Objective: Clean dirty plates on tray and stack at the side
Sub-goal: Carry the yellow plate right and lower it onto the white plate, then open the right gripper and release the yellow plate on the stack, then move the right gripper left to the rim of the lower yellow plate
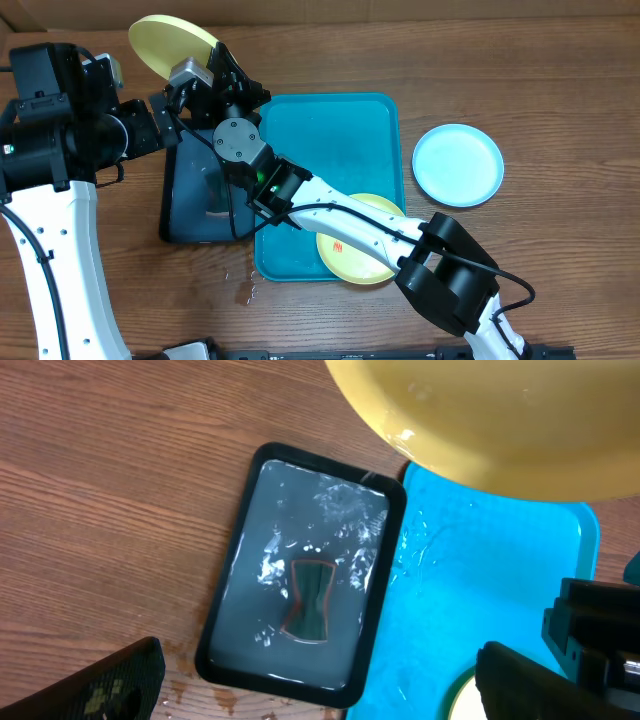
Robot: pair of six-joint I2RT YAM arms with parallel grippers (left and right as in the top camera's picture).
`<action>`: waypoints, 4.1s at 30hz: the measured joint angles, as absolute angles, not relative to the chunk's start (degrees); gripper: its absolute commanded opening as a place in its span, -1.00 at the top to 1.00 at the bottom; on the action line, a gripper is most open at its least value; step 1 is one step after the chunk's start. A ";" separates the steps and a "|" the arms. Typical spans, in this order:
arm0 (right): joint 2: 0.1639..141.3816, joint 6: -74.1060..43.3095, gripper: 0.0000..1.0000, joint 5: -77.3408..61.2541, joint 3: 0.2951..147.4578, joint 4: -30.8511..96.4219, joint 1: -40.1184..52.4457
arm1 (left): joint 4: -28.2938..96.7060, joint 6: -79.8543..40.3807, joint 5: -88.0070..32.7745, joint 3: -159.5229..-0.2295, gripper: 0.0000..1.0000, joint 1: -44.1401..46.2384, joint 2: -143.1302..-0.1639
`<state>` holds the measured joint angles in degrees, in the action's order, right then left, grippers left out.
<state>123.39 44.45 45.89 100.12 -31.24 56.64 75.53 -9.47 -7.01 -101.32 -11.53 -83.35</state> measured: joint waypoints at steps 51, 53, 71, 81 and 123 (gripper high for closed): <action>112.86 -29.47 0.92 6.11 100.97 48.14 18.44 | 75.42 -9.47 -8.60 -101.32 -0.99 -10.85 -83.79; 112.88 -29.80 0.92 3.92 100.90 51.86 14.50 | 75.42 -9.47 -8.60 -101.32 -0.99 -10.85 -83.79; 112.88 -32.75 0.92 0.19 98.41 73.14 -8.05 | 75.42 -9.47 -8.64 -101.32 -1.00 -10.85 -83.79; 112.88 -32.80 0.92 -0.45 89.80 71.94 -7.16 | 75.42 -9.47 -8.78 -101.32 -1.00 -10.85 -83.79; 112.88 -24.67 -0.76 -8.25 85.67 82.78 -0.93 | 75.42 -9.47 -8.80 -101.32 -1.00 -10.85 -83.79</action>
